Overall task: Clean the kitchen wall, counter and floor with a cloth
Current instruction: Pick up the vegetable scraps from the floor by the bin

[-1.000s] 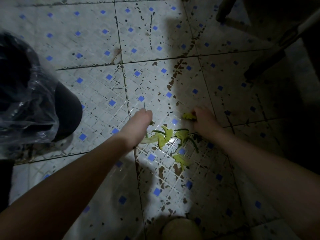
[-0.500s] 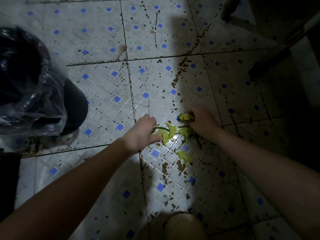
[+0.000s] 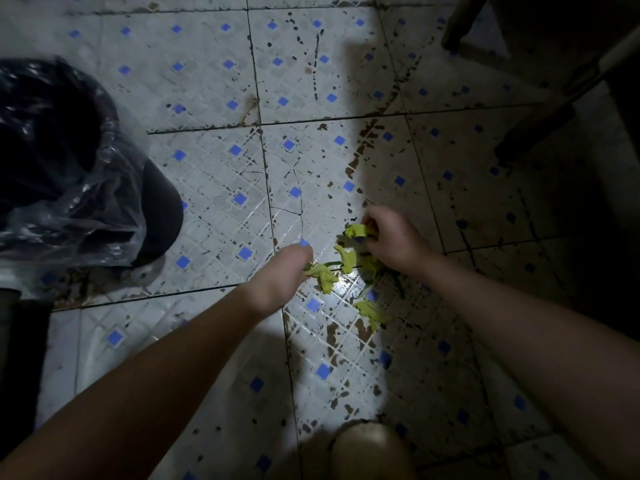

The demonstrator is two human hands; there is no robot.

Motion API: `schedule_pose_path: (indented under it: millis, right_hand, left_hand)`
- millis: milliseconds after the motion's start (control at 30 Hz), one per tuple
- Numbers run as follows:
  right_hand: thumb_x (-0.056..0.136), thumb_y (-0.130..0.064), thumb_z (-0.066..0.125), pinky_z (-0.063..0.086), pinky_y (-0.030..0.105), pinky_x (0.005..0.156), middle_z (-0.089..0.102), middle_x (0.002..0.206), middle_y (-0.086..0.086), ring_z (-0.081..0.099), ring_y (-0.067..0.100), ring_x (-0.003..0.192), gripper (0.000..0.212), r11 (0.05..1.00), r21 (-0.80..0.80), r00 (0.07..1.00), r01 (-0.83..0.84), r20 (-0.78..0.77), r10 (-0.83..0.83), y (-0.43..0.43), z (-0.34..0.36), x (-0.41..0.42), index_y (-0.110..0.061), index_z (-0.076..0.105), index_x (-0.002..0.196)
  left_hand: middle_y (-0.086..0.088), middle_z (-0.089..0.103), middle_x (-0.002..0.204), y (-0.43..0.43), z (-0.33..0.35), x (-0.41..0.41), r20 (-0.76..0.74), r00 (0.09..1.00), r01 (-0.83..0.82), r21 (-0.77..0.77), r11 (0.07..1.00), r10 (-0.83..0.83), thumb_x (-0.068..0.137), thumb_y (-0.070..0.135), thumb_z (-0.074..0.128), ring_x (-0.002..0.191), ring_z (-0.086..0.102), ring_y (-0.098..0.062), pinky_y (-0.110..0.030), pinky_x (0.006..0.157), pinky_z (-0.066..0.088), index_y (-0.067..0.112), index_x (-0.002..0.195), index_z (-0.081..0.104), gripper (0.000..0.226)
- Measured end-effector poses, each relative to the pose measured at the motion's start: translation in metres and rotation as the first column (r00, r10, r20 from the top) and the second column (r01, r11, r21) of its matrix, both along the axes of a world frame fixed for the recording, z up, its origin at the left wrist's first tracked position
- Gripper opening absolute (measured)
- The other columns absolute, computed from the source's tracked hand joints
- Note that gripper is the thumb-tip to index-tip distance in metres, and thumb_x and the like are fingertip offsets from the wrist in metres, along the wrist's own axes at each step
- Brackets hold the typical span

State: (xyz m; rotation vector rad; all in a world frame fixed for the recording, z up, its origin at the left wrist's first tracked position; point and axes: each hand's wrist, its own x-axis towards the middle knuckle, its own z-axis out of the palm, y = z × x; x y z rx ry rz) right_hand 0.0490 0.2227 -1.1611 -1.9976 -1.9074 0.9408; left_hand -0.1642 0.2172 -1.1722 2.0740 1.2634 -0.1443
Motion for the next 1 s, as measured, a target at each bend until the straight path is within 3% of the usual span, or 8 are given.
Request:
schedule_pose_path:
  millis: [233, 467, 700, 833, 1000]
  right_hand:
    - [0.076, 0.001, 0.066, 0.049, 0.027, 0.071, 0.051, 0.093, -0.005, 0.052, 0.013, 0.085, 0.026, 0.996, 0.079, 0.997, -0.049, 0.055, 0.045, 0.007, 0.018, -0.017, -0.019, 0.055, 0.089]
    - [0.077, -0.001, 0.065, 0.052, 0.033, 0.08, 0.056, 0.1, 0.003, 0.053, 0.018, 0.09, 0.024, 0.985, 0.14, 0.994, -0.101, 0.05, 0.095, 0.013, 0.05, -0.035, -0.013, 0.058, 0.097]
    - [0.078, 0.004, 0.06, 0.053, 0.036, 0.074, 0.055, 0.101, 0.004, 0.053, 0.02, 0.088, 0.027, 0.963, 0.239, 0.991, -0.125, 0.084, 0.108, 0.034, 0.088, -0.047, -0.013, 0.057, 0.098]
    - [0.076, 0.007, 0.058, 0.043, 0.024, 0.057, 0.053, 0.098, 0.004, 0.05, 0.018, 0.08, 0.028, 0.943, 0.306, 0.991, -0.127, 0.075, 0.109, 0.048, 0.11, -0.058, -0.013, 0.055, 0.095]
    - [0.075, 0.009, 0.057, 0.049, 0.037, 0.065, 0.053, 0.095, 0.008, 0.054, 0.025, 0.081, 0.027, 0.909, 0.389, 0.989, -0.15, 0.07, 0.133, 0.068, 0.142, -0.082, -0.007, 0.057, 0.097]
  left_hand:
    - [-0.014, 0.051, 0.104, 0.009, 0.027, -0.007, -0.022, 0.998, -0.055, 0.111, 0.992, 0.057, 0.093, 0.008, 0.053, 0.092, 0.05, -0.027, -0.032, 0.076, 0.04, 0.004, 0.104, 0.05, 0.012]
    - [-0.016, 0.052, 0.101, 0.015, 0.059, -0.021, -0.043, 0.994, -0.09, 0.169, 0.981, 0.098, 0.089, -0.001, 0.047, 0.088, 0.051, -0.029, -0.038, 0.076, 0.043, 0.005, 0.1, 0.049, 0.012]
    - [-0.009, 0.05, 0.093, 0.029, 0.104, -0.048, 0.038, 0.983, -0.184, 0.304, 0.935, 0.181, 0.091, 0.002, 0.05, 0.082, 0.048, -0.024, -0.031, 0.071, 0.038, 0.01, 0.096, 0.05, 0.01]
    - [-0.017, 0.055, 0.096, 0.04, 0.139, -0.062, 0.016, 0.983, -0.172, 0.394, 0.903, 0.181, 0.09, 0.002, 0.053, 0.086, 0.052, -0.032, -0.042, 0.077, 0.046, 0.003, 0.097, 0.051, 0.008]
    - [-0.022, 0.053, 0.099, 0.051, 0.191, -0.087, 0.013, 0.971, -0.213, 0.511, 0.833, 0.24, 0.091, 0.001, 0.052, 0.091, 0.052, -0.033, -0.044, 0.079, 0.044, -0.001, 0.099, 0.05, 0.009]
